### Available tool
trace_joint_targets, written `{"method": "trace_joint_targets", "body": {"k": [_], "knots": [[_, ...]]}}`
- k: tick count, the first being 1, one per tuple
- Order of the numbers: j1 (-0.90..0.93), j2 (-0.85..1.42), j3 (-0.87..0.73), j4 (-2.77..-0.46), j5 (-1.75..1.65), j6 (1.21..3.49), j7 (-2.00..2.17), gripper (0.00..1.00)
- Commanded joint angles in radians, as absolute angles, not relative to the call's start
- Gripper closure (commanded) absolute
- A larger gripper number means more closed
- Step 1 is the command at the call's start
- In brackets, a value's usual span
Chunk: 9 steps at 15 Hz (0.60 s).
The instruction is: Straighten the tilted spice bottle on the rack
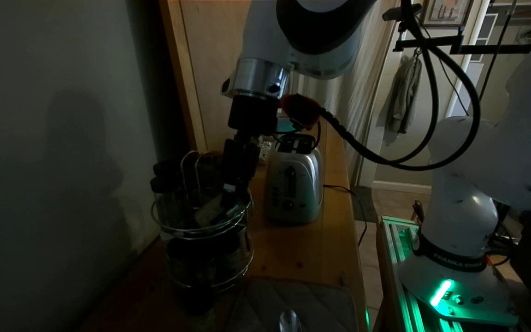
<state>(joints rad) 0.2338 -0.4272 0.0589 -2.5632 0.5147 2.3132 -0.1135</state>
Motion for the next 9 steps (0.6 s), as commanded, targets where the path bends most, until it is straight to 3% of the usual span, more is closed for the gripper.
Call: {"method": "trace_joint_targets", "body": {"k": [1, 9], "knots": [[0.229, -0.421, 0.047, -2.559, 0.535, 2.324, -0.111, 0.63], [0.193, -0.433, 0.057, -2.540, 0.487, 2.284, -0.018, 0.63]]}}
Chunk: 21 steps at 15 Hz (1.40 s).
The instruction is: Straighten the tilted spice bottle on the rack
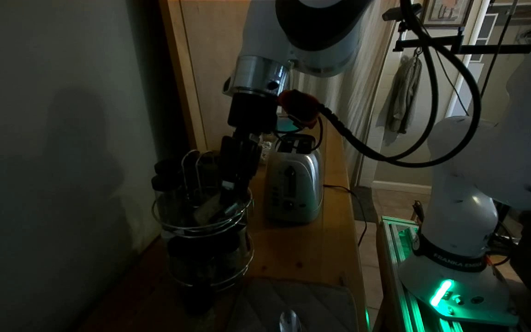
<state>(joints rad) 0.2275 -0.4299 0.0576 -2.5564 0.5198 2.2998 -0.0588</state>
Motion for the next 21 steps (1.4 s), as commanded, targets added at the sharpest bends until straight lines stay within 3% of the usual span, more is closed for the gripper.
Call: {"method": "trace_joint_targets", "body": {"k": [1, 21], "knots": [[0.189, -0.435, 0.057, -2.535, 0.482, 2.279, -0.010, 0.63], [0.157, -0.499, 0.110, -2.486, 0.301, 2.194, 0.026, 0.63]]}}
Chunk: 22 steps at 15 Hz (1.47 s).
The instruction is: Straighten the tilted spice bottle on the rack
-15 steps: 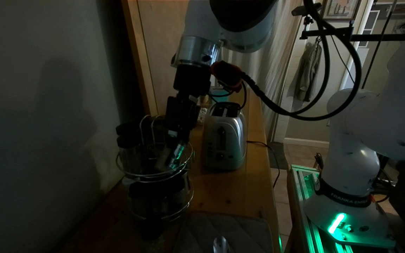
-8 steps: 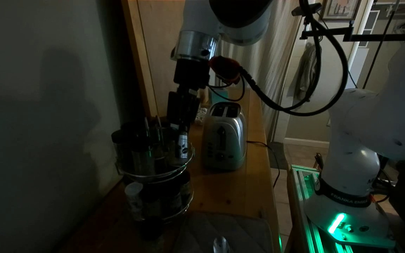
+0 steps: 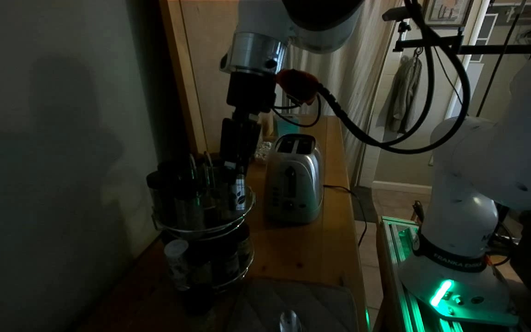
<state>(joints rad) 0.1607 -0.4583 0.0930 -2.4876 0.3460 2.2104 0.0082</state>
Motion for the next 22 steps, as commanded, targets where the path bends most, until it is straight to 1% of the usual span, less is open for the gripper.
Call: {"method": "trace_joint_targets", "body": {"k": [1, 13, 22], "knots": [[0.158, -0.509, 0.114, -2.488, 0.291, 2.197, 0.026, 0.63], [0.201, -0.523, 0.106, -2.478, 0.315, 2.130, -0.015, 0.63], [0.237, -0.527, 0.106, -2.470, 0.352, 2.164, -0.037, 0.63]]}}
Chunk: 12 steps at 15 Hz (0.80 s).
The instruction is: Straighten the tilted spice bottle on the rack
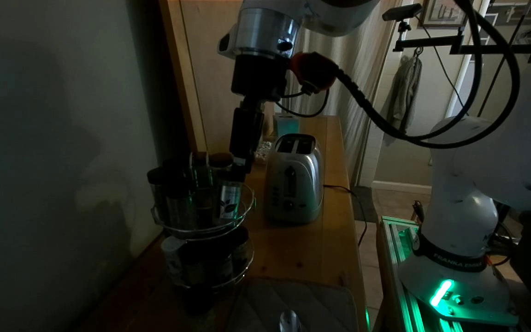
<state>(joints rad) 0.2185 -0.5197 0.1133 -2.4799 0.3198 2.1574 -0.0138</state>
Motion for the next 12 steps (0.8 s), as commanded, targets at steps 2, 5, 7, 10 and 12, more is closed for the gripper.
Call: {"method": "trace_joint_targets", "body": {"k": [2, 5, 7, 10, 12], "knots": [[0.245, -0.524, 0.109, -2.467, 0.355, 2.165, -0.039, 0.63], [0.256, -0.520, 0.115, -2.464, 0.351, 2.171, -0.038, 0.63], [0.262, -0.520, 0.115, -2.464, 0.351, 2.175, -0.039, 0.63], [0.260, -0.527, 0.114, -2.464, 0.344, 2.177, -0.038, 0.15], [0.255, -0.536, 0.114, -2.461, 0.335, 2.176, -0.032, 0.17]]}}
